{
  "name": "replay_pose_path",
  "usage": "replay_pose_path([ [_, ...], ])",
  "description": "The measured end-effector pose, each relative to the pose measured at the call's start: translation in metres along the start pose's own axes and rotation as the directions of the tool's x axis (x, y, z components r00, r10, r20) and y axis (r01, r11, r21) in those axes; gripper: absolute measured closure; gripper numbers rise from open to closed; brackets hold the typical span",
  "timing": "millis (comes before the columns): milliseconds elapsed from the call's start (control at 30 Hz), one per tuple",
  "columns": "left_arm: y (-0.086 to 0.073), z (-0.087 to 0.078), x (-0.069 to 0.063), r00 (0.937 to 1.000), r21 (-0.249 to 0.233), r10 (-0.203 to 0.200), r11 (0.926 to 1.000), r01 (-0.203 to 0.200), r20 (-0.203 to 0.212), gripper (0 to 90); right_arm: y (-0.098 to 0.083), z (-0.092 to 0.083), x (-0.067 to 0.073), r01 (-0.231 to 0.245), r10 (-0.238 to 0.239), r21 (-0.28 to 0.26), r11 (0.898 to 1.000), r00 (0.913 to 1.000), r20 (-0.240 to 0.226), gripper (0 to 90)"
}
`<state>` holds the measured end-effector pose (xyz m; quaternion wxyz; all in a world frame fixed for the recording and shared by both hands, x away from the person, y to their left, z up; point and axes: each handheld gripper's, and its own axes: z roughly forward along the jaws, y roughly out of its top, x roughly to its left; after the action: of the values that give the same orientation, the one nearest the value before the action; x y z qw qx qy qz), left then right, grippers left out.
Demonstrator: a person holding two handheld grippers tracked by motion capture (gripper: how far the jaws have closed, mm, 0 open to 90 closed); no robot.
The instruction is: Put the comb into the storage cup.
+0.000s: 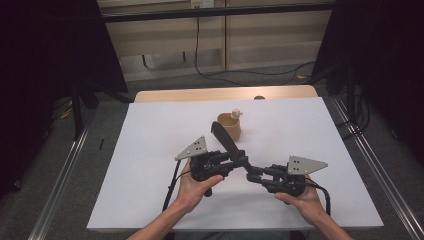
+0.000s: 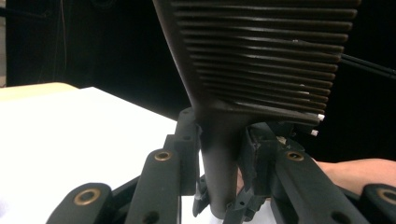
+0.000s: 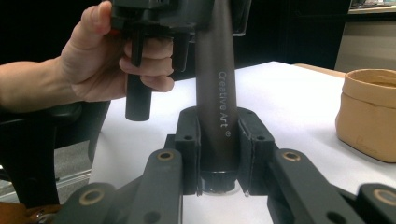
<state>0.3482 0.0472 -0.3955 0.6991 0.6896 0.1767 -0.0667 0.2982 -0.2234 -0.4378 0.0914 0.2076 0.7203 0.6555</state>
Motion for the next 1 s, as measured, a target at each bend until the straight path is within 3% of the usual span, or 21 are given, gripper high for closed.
replay_pose_path([
  [267,0.001,0.0,0.002,0.9997,0.003,-0.024,0.9997,0.024,0.0,72.3,-0.001,0.002,0.0,0.005,-0.005,0.002,1.0,0.9999,0.009,72.1],
  [500,0.003,0.0,0.001,0.9999,0.007,-0.011,0.9999,0.011,0.003,72.4,0.001,0.002,0.001,0.024,-0.024,0.005,1.0,0.9996,0.016,71.1],
  [833,0.004,-0.002,0.001,0.9997,0.012,0.018,0.9998,-0.018,-0.015,72.5,0.003,0.011,0.004,0.021,-0.023,0.038,0.999,0.9991,0.035,48.6],
  [900,0.004,-0.002,0.0,0.9989,0.013,0.032,0.9994,-0.032,-0.034,72.4,0.003,0.011,0.004,0.02,-0.022,0.039,0.999,0.9991,0.036,45.8],
  [1000,0.004,-0.003,0.002,0.9966,0.027,0.054,0.9983,-0.052,-0.062,72.5,0.004,0.01,0.005,0.018,-0.021,0.046,0.999,0.9972,0.071,32.9],
])
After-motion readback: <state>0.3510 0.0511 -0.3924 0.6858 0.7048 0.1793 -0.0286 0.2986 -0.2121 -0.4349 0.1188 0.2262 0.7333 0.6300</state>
